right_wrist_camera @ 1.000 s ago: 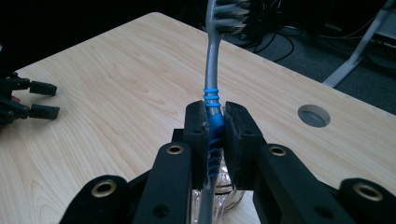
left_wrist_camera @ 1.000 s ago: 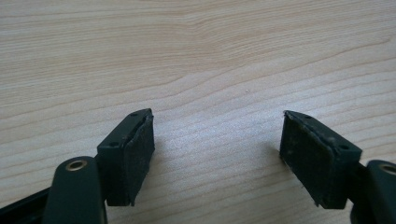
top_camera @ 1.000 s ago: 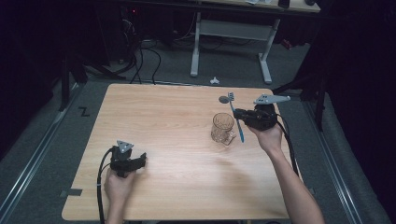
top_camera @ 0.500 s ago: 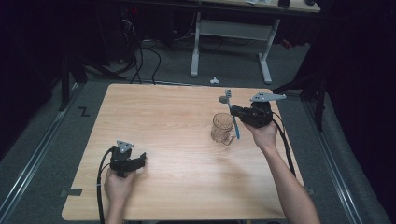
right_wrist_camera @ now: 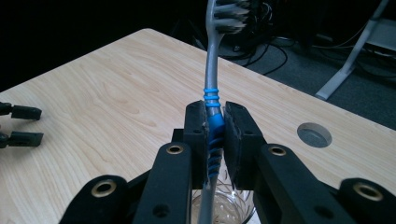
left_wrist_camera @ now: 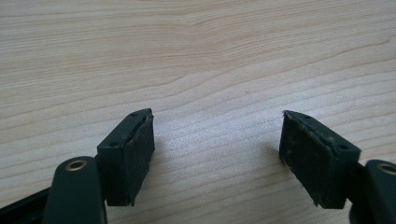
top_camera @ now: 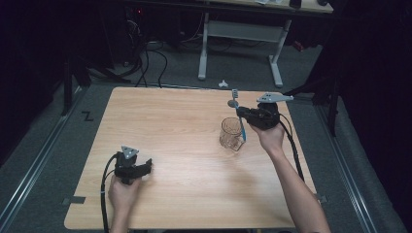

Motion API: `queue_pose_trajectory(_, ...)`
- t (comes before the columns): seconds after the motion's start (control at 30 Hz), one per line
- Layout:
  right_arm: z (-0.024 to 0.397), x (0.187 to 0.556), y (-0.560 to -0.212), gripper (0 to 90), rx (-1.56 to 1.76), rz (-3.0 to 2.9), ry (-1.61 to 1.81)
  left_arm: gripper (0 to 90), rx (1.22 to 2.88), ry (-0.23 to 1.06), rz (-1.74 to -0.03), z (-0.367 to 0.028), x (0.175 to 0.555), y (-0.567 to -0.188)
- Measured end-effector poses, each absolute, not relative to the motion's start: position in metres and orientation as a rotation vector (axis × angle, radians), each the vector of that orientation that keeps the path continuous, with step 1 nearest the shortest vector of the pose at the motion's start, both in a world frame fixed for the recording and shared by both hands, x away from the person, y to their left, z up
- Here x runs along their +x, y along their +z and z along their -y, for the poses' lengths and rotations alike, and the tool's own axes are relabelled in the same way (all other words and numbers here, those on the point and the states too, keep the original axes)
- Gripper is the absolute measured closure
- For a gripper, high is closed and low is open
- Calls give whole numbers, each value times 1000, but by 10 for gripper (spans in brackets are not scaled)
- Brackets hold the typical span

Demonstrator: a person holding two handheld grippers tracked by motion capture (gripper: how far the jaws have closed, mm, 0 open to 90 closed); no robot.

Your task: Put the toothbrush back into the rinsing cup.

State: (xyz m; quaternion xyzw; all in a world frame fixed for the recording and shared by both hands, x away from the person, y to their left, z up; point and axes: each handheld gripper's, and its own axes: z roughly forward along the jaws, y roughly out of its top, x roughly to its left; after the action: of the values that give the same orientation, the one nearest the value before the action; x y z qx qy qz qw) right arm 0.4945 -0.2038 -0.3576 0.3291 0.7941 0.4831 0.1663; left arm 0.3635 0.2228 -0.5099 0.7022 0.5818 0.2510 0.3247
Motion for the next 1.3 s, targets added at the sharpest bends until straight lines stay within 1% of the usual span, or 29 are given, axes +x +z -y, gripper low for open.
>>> queue_pose_trajectory(0.6,202,502,-364,802,956,-2238,1375,270,1841,658,-1526,-223,364,-510)
queue_pose_trajectory(1.3,205,500,-368,798,958,-2253,1361,270,1842,658,-1526,-223,364,-510)
